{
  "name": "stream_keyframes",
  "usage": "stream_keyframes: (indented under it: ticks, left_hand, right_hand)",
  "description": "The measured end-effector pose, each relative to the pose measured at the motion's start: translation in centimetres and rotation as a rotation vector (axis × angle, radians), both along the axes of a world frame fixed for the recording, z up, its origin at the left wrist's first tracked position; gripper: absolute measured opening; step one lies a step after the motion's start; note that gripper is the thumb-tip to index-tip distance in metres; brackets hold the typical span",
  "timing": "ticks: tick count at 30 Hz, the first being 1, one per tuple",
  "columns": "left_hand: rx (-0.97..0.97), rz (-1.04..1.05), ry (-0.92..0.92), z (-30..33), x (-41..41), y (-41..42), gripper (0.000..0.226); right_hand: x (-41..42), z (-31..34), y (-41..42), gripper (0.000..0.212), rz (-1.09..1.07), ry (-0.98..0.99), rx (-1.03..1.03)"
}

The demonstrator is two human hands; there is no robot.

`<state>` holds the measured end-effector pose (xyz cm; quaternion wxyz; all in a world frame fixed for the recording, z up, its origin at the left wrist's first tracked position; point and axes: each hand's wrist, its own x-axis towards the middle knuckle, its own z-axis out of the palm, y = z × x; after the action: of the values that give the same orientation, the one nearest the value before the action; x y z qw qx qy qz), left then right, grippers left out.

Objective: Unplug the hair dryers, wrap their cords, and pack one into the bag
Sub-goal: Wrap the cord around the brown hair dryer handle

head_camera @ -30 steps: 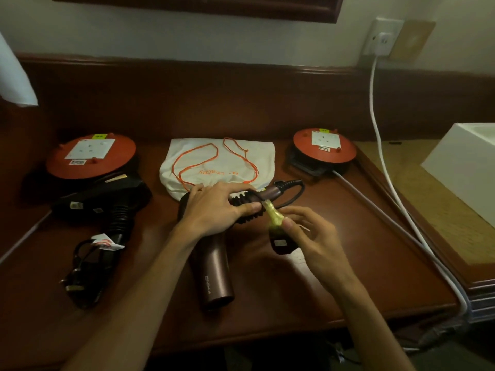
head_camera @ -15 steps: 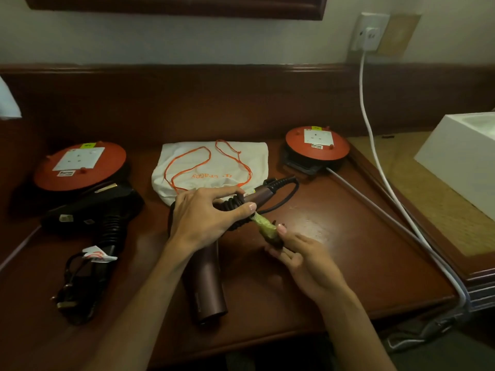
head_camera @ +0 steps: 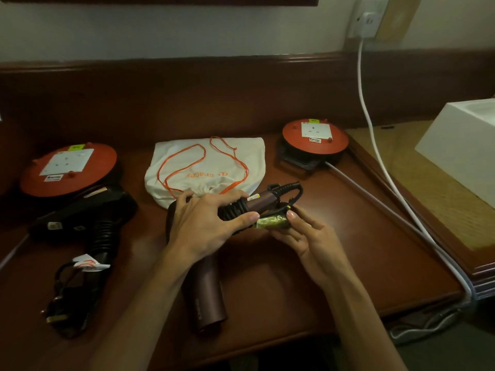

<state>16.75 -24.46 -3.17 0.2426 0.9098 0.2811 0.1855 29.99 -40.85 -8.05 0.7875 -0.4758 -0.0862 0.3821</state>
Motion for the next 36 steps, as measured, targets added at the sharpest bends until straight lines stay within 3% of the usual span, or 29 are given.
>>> stream_keyframes:
  ticks: [11,16,20,27,36]
  left_hand:
    - [0.082,0.020,0.058,-0.7,0.6,0.3,0.061]
    - [0.112,0.063,0.118,-0.7,1.0,0.0,0.061]
    - [0.057,0.056,0.084,-0.6,0.7,0.3,0.061]
    - [-0.027,0.039,-0.055,-1.0,0.6,0.3,0.075]
    - [-0.048,0.030,-0.105,-0.7,0.6,-0.3,0.076]
  right_hand:
    - [0.7,1.2,0.2,0.022,-0.019,-0.168,-0.074]
    - [0.7,1.5,0.5,0.043,-0.093,-0.341,-0.018]
    - [0.6,1.7,0.3,0.056,-0.099,-0.265,0.081]
    - [0.2,0.8,0.2,0.033,-0.018,-0.089,0.309]
    - [1.5,1.5,-0.6,0.033,0.115,-0.257,0.271]
